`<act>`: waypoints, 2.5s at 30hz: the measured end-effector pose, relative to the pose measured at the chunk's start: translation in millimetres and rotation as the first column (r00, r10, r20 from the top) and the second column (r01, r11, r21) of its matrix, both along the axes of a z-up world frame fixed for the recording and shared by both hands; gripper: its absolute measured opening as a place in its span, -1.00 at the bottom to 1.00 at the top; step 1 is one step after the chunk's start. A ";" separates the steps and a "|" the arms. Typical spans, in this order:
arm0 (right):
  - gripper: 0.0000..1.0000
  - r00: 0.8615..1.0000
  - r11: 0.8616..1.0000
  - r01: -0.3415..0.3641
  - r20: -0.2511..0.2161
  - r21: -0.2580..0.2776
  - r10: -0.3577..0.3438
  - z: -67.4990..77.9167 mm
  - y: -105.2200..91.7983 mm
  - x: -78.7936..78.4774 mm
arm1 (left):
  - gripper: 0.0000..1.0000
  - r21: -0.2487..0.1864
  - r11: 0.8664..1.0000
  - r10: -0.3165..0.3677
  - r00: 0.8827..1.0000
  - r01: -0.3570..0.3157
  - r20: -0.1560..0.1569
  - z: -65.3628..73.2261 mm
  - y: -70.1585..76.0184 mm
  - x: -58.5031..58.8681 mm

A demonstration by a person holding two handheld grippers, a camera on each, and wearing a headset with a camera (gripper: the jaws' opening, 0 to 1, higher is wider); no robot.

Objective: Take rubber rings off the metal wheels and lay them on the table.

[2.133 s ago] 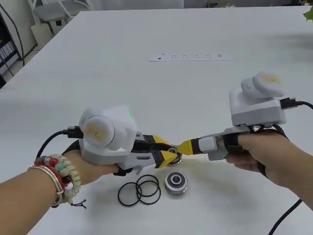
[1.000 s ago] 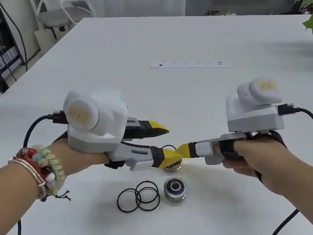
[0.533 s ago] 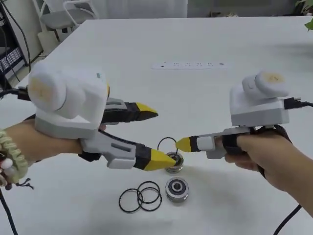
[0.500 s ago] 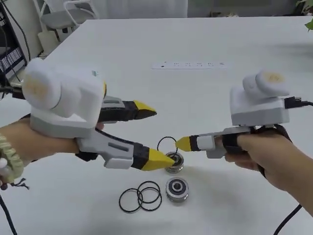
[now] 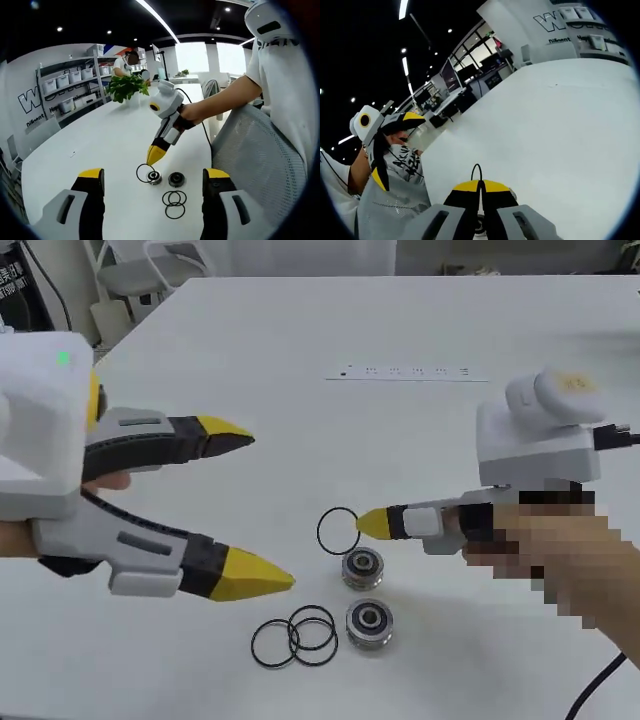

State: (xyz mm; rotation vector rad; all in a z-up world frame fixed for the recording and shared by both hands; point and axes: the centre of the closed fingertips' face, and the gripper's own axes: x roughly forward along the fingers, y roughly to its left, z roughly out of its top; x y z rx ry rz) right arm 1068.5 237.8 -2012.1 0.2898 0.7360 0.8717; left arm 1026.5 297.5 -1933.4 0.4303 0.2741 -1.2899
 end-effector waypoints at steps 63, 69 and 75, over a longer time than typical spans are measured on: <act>-0.99 0.925 0.873 -0.377 -0.076 -0.309 0.373 -66.9 50.4 -67.8 | 0.56 -0.034 0.963 0.255 0.948 -0.266 -0.189 -51.6 72.7 -47.5; -1.00 0.924 0.867 -0.374 -0.056 -0.329 0.378 -66.8 50.0 -65.3 | 0.55 -0.030 0.964 0.253 0.949 -0.263 -0.190 -52.8 72.4 -47.6; -1.00 0.929 0.874 -0.360 -0.034 -0.328 0.370 -58.7 48.4 -61.3 | 0.56 -0.035 0.964 0.253 0.948 -0.264 -0.191 -52.3 72.5 -46.9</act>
